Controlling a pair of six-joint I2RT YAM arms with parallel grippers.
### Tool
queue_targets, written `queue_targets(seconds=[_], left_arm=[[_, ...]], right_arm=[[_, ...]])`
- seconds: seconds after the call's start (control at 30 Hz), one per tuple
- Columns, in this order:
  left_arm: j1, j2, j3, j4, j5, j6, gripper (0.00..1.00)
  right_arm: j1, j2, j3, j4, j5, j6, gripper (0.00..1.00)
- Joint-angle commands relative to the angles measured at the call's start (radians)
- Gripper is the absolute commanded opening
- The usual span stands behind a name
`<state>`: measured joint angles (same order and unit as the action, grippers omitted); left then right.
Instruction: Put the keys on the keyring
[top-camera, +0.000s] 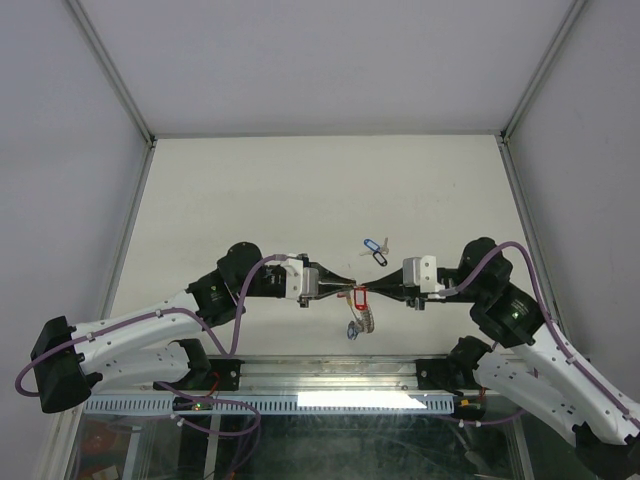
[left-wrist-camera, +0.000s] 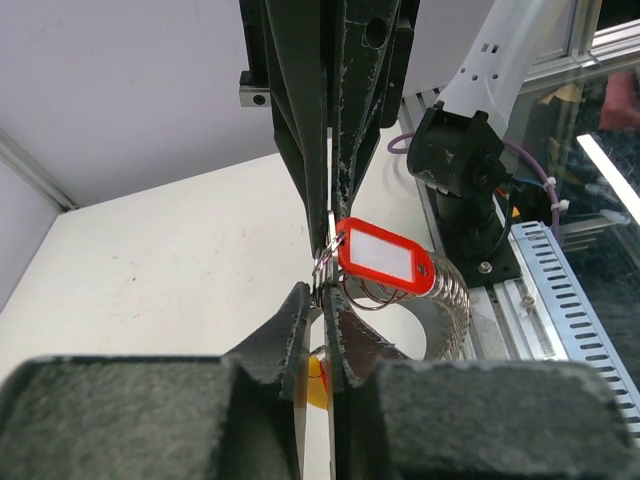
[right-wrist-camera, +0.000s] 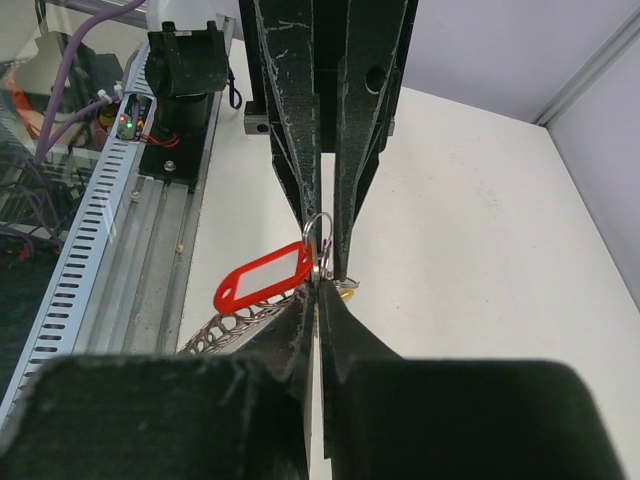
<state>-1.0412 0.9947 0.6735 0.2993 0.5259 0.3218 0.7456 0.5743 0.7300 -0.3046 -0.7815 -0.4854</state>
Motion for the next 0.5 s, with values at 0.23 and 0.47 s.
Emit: queue_targets(seconds=[0.23,0.47], left_arm=[[-0.008,-0.005,0.041,-0.003,-0.013,0.017,0.0],[-0.008,-0.041,0.048,-0.078,-0.07,0.078,0.0]], right_arm=[[0.0,-0.014,0.049,0.037,0.034,-0.03,0.0],[0.0,-0.038,0.068,-0.03,0.067,-0.051,0.0]])
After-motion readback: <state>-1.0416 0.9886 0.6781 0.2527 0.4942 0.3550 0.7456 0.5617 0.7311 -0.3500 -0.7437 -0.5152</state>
